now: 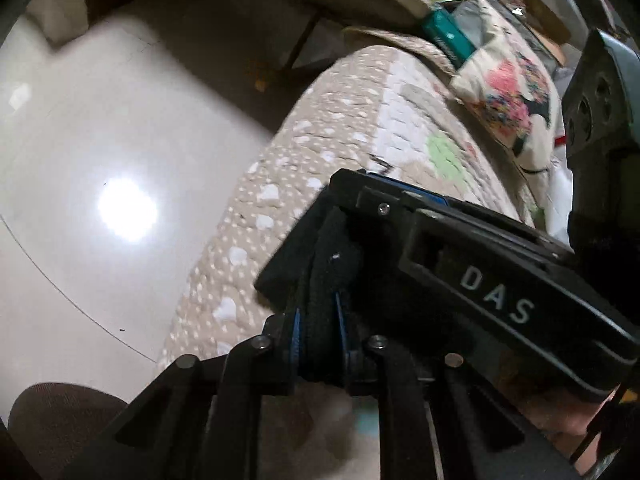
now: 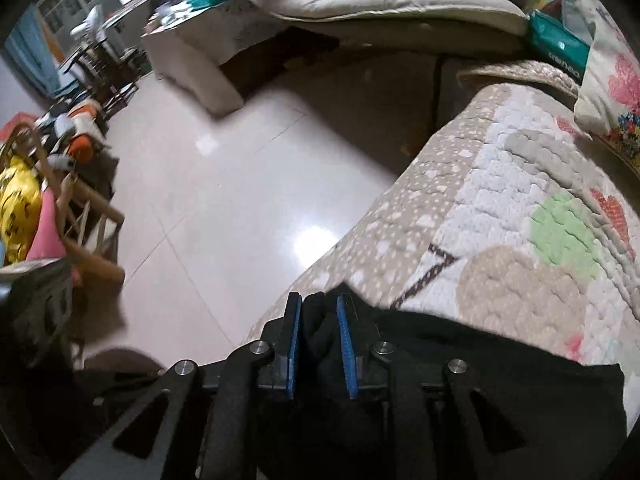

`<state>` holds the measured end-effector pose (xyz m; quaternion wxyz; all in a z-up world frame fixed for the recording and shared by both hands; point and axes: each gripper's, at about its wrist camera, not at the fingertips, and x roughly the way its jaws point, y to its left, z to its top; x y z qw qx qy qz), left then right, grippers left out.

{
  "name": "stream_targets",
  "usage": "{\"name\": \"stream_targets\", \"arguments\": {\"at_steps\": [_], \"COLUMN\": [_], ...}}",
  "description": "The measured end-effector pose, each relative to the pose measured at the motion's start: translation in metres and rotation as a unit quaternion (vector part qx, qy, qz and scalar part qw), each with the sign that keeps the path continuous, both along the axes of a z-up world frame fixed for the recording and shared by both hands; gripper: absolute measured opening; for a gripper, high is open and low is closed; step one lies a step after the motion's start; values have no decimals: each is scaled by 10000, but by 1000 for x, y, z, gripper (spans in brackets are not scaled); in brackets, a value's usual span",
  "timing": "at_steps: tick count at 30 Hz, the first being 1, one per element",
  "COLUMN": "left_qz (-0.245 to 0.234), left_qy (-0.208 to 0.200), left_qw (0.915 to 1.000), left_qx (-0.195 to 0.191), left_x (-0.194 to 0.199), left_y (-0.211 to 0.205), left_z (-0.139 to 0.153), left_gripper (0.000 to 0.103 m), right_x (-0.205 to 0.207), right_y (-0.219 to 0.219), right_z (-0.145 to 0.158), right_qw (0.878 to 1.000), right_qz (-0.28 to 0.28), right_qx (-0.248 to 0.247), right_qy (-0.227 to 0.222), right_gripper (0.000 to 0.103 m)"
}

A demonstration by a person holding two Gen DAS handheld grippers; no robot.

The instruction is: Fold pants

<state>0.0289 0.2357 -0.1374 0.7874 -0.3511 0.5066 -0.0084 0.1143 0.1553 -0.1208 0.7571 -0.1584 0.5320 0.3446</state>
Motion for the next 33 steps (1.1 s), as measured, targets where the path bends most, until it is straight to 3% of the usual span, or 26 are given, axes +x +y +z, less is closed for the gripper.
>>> {"name": "stream_targets", "arguments": {"at_steps": [1, 4, 6, 11, 15, 19, 22, 28, 30, 33], "left_qz": [53, 161, 278, 379, 524, 437, 227, -74, -45, -28], "left_qy": [101, 256, 337, 332, -40, -82, -91, 193, 173, 71], "left_qw": [9999, 9995, 9990, 9966, 9983, 9989, 9997, 9995, 9998, 9999], "left_qx": [9, 87, -72, -658, -240, -153, 16, 230, 89, -148], "left_x": [4, 5, 1, -12, -19, -4, 14, 39, 40, 42], "left_y": [1, 6, 13, 29, 33, 30, 18, 1, 3, 8], "left_z": [-6, -16, -20, -14, 12, 18, 17, -15, -24, -34], "left_gripper": [19, 40, 48, 48, 48, 48, 50, 58, 65, 68], "right_x": [4, 13, 16, 18, 28, 36, 37, 29, 25, 22], "right_y": [4, -4, -19, -87, -181, -273, -309, -303, -287, -267], "right_z": [-5, -8, 2, 43, 65, 69, 70, 48, 38, 27], "right_qw": [10000, 9989, 9966, 9905, 9781, 9602, 9523, 9570, 9622, 9681], "right_qz": [-87, -398, -625, -1054, -1885, -2683, -2962, -2838, -2665, -2465], "right_qx": [-7, 197, 517, 859, 675, 346, 324, 465, 481, 354], "right_qy": [12, 128, 172, -201, -567, -695, -660, -384, -284, -295], "right_gripper": [27, 38, 44, 58, 58, 58, 58, 58, 58, 58]}}
